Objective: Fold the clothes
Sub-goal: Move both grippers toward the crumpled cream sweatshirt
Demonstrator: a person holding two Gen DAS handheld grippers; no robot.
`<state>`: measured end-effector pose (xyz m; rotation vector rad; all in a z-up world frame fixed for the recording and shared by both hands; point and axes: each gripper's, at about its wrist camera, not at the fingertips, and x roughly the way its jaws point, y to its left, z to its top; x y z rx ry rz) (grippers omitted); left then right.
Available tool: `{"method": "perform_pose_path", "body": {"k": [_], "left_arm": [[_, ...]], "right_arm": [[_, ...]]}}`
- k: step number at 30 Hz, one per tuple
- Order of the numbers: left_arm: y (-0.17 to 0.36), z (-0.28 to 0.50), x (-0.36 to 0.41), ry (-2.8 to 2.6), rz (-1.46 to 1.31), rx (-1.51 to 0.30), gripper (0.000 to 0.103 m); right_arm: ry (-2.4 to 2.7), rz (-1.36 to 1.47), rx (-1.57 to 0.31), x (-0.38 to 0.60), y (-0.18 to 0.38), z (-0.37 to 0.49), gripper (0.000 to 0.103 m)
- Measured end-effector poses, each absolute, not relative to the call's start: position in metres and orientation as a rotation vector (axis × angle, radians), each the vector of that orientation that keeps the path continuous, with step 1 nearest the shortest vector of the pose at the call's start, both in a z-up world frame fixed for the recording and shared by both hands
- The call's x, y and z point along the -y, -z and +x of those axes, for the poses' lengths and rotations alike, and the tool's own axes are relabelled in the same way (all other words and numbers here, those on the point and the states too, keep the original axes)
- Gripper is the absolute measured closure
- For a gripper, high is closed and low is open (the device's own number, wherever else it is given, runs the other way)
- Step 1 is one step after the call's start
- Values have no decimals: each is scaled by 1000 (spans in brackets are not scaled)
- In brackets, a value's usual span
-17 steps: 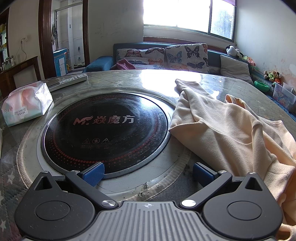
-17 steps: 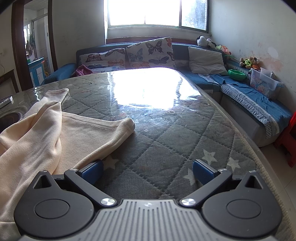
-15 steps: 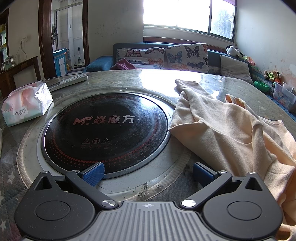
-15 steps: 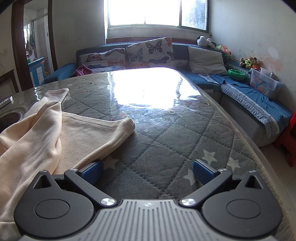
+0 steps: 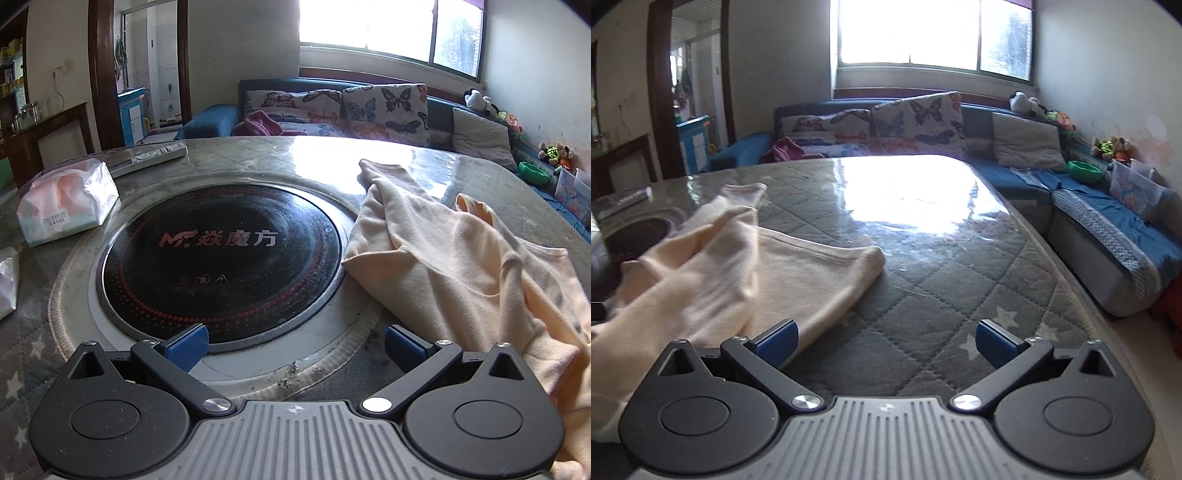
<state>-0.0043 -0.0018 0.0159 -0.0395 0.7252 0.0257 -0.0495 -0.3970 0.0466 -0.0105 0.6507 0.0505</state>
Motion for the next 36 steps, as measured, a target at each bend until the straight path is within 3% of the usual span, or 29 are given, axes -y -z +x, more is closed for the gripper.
{"method": "perform_pose_path", "body": {"k": [30,36], "left_arm": [[-62,1,63,171,-5,-683,1],[-67,18,74,225,4,-683,8]], "right_arm": [[-205,-6,-633,374,-71,-71,0],[-209,-5,-632,374,-72,-67,0]]}}
